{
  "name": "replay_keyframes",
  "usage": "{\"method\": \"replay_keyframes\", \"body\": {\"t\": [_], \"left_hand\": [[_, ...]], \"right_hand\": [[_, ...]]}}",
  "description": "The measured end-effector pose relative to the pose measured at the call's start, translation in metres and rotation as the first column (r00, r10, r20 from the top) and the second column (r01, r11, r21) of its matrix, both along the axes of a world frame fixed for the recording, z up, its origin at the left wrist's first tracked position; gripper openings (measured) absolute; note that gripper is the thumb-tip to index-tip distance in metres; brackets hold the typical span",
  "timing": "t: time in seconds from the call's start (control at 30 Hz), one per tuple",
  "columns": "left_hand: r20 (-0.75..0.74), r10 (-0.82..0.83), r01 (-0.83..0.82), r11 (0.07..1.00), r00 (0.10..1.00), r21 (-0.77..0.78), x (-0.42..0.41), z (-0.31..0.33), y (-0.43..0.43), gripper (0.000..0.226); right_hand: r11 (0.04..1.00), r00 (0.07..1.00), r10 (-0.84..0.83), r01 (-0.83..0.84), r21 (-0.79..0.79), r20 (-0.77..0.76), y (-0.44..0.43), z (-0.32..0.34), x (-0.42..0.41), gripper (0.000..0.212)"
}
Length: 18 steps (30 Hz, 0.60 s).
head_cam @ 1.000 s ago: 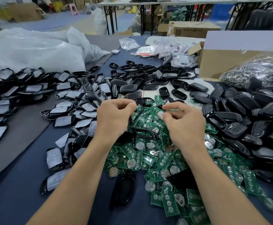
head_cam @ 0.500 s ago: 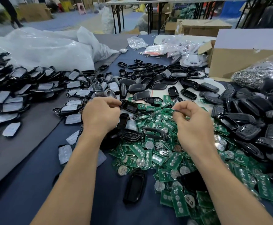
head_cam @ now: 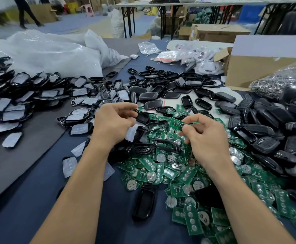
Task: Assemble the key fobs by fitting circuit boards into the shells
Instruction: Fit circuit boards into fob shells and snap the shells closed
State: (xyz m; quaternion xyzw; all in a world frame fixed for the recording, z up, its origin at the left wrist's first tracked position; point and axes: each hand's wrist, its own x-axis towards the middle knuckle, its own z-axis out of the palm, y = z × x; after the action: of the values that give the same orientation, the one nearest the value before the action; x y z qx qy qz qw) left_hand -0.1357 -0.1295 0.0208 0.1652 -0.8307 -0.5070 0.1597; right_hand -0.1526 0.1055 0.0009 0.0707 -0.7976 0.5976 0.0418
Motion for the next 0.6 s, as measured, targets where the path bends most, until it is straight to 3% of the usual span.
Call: {"method": "replay_keyframes", "body": {"t": [0.17,0.33,0.47,0.6], "left_hand": [[-0.069,0.000,0.006,0.995,0.998,0.096,-0.002,-0.001,0.003,0.040],[-0.003,-0.028,0.028,0.994,1.000,0.110,-0.002,-0.004,-0.002,0.054],[-0.079,0.028,-0.031,0.999,0.996,-0.040,-0.005,-0.005,0.002,0.053],[0.043,-0.027,0.040,0.935,0.999,-0.353,-0.011,-0.010,0.014,0.053]], "right_hand": [[1.000,1.000,-0.013,0.013,-0.010,0.011,0.000,0.001,0.000,0.017],[1.000,1.000,-0.018,0.018,-0.019,0.020,0.000,0.002,0.001,0.017],[1.000,1.000,-0.014,0.015,-0.018,0.018,0.000,0.003,0.001,0.017],[0.999,1.000,0.017,-0.016,0.040,-0.025,0.001,0.002,0.002,0.016]]}}
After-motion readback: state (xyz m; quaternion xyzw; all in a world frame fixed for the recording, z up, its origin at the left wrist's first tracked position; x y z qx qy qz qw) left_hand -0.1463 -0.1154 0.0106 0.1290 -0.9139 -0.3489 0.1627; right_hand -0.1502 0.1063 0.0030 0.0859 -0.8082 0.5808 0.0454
